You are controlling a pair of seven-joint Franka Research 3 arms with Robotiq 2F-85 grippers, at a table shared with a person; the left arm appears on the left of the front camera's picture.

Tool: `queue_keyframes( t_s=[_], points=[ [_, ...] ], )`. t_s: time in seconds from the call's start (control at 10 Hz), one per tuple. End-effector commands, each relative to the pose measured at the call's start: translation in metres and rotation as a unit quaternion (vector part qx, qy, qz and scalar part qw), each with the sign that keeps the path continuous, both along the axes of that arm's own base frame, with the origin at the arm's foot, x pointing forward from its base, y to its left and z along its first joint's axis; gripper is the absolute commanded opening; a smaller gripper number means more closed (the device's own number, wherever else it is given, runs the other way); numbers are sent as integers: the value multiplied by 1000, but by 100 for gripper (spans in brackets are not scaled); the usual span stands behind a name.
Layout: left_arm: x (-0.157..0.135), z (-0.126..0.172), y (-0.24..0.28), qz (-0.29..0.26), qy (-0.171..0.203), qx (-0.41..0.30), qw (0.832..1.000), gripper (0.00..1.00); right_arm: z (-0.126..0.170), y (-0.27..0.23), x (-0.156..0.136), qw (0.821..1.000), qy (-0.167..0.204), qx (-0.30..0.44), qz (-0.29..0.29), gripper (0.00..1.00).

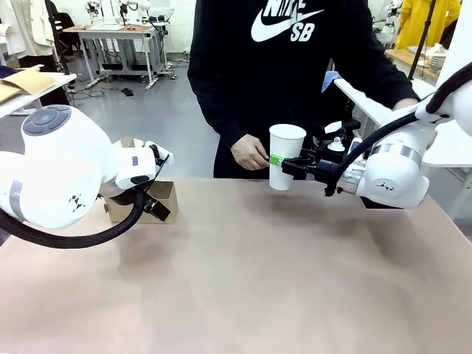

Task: Pour a drink into a cup and package it in a carrier.
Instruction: When a person places the Paper Cup Lid on the 600 ml Paper Cup , lift the 600 ml Paper Cup.

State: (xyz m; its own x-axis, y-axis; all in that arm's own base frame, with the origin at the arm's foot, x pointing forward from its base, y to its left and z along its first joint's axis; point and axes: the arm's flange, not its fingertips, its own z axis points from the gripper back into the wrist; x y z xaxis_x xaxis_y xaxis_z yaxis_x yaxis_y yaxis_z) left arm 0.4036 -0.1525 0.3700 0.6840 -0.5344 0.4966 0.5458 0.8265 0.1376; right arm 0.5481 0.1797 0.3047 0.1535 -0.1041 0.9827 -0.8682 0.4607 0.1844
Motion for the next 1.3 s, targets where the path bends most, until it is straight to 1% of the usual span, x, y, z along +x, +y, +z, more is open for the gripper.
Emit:
queue_keyframes(
  t_s=[0.0,1.2],
  points=[
    [0,0,1,0,0,-1,1000,100,5,2,0,1000,-2,-1,-1,80],
    [0,0,1,0,0,-1,1000,100,5,2,0,1000,-2,-1,-1,80]
  ],
)
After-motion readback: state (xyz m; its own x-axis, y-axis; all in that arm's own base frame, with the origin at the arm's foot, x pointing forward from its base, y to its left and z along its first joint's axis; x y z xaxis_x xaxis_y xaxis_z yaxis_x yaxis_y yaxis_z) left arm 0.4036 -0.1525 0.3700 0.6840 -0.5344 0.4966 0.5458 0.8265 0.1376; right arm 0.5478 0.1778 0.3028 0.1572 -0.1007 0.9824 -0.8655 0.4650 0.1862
